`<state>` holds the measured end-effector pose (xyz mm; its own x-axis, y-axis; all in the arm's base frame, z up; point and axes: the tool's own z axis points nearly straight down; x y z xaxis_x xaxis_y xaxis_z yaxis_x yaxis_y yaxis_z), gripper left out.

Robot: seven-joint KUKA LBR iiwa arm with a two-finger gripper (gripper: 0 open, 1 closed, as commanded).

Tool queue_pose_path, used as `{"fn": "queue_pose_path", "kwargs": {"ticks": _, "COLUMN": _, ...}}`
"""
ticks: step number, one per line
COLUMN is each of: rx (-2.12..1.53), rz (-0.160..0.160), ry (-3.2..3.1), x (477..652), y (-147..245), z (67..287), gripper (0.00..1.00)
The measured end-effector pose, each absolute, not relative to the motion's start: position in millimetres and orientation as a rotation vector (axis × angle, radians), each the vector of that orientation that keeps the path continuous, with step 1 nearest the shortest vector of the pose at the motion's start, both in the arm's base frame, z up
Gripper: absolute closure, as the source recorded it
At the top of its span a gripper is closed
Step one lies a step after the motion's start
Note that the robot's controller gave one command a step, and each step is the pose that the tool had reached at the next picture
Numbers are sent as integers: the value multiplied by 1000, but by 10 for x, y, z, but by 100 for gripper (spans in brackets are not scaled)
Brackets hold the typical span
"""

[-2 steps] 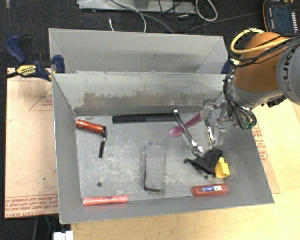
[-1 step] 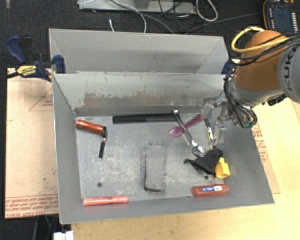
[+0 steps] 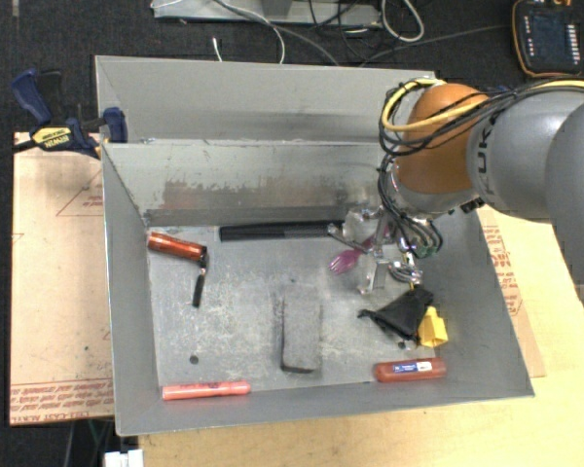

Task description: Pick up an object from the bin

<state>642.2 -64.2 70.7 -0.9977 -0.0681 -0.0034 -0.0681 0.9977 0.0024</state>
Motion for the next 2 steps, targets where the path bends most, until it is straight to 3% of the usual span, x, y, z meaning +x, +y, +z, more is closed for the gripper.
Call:
{"fn": "queue_pose_path", "kwargs": {"ticks": 1, "rx": -143, "rz": -4, "ry": 3123, "x": 6366, "y": -523, "z": 1383, "gripper": 0}}
{"fn": "queue_pose_path", "kwargs": {"ticks": 2, "rx": -109, "rz": 4, "ry": 3137, "x": 6408, "y": -630, "z": 749, "gripper": 0}}
